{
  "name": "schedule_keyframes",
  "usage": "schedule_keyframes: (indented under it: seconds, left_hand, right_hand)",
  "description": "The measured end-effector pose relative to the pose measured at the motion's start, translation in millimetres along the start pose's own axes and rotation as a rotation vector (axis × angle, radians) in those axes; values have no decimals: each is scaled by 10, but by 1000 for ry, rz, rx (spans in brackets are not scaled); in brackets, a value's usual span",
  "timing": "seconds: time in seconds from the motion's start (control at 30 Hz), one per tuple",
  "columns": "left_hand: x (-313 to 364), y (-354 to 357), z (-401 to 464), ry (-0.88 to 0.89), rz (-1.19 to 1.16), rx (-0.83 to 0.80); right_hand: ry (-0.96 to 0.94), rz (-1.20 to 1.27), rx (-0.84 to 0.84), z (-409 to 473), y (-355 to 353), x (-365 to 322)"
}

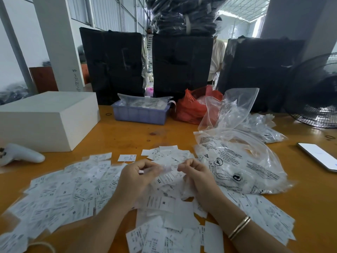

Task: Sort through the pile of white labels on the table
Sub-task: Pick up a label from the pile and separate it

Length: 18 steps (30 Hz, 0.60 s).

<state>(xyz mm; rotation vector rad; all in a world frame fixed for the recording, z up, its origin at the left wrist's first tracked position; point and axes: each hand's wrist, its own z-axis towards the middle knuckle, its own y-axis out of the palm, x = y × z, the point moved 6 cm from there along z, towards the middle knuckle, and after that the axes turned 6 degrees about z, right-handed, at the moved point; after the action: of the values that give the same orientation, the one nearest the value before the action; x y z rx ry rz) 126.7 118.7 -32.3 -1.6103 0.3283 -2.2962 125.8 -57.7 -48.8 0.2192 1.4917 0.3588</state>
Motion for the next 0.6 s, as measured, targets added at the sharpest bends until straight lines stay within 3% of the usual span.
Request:
schedule_keyframes:
  seconds: [0.1, 0.23, 0.33, 0.43, 0.53, 0.6]
  left_hand:
    - [-94, -236, 69, -102, -24, 138]
    - [-266, -619, 158, -192, 120, 383]
    - [-477, -819, 161, -363, 260, 417]
    - [-548, -876, 136, -448, 616, 339]
    - [-397, -747, 134, -290, 977, 328]
    - [-153, -546, 128, 13, 896, 337]
  right_hand:
    - [-52, 12, 60, 9, -76, -36]
    - [-59, 100, 102, 19, -104, 15]
    - [-54, 115, 130, 34, -119, 39]
    - [-114, -33, 129, 35, -114, 20]
    - [-183, -123, 107, 19, -80, -14]
    - [-200, -151, 94, 22, -66, -27]
